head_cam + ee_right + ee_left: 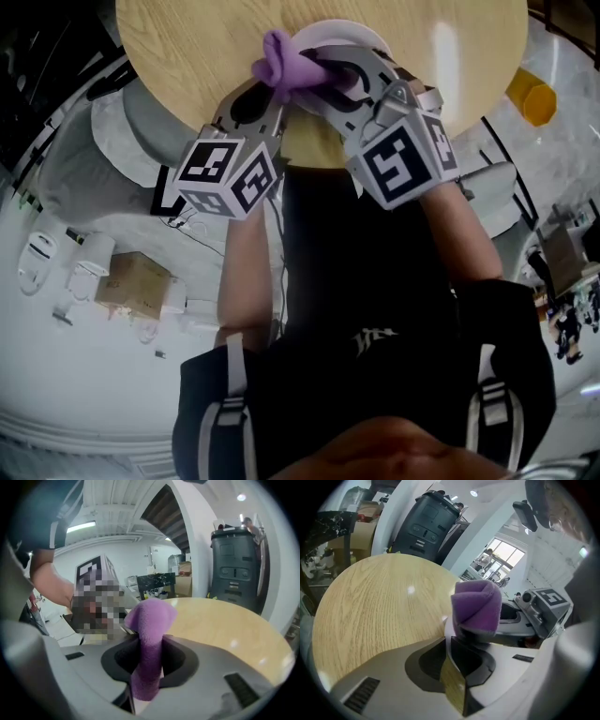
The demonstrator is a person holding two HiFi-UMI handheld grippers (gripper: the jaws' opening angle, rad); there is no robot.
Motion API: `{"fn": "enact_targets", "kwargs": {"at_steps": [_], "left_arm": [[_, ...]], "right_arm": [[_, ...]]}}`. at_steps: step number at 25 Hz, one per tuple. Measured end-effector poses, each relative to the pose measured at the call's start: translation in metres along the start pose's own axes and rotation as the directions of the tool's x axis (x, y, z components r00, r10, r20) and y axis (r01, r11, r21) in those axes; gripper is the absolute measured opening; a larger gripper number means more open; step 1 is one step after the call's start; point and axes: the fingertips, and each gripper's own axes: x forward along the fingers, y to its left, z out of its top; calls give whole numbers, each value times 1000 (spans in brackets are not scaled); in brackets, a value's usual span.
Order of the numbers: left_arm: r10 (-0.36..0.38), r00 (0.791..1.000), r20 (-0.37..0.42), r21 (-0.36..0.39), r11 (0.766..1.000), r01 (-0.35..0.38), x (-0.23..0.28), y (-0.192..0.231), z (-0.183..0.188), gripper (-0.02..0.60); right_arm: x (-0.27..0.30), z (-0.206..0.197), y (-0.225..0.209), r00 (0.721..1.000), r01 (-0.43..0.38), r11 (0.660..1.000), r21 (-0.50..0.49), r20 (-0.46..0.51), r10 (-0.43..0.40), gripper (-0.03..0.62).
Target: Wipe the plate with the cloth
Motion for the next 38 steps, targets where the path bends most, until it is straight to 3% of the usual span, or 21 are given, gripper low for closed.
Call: {"fn": "enact_targets", "kwargs": {"at_steps": [8, 15, 19, 27, 32, 38], "left_arm": [[5, 1000, 7, 17, 1000, -5, 1, 1, 1, 37], [-4, 1000, 10, 16, 1000, 4, 0, -1, 0, 35], [-9, 1000, 22, 8, 1000, 9, 0, -2, 2, 35], [8, 1000, 25, 4, 1000, -8, 1, -2, 0, 34], [8, 1000, 29, 2, 1000, -8, 2, -2, -1, 34], [4, 1000, 25, 7, 1000, -4, 1, -2, -2, 34]], "right_arm": [[-5, -27, -5, 997, -12, 997, -81, -77, 6, 94], [-62, -62, -37, 985, 99, 995, -18, -140, -101, 94], [-68, -64, -39, 976, 123, 992, -23, -179, -125, 93], [-5, -17, 13, 1000, -10, 999, 45, -23, 11, 94], [-1, -25, 8, 999, -7, 1000, -9, -48, 7, 93], [-39, -53, -3, 993, 19, 999, -31, -120, -22, 92]]}}
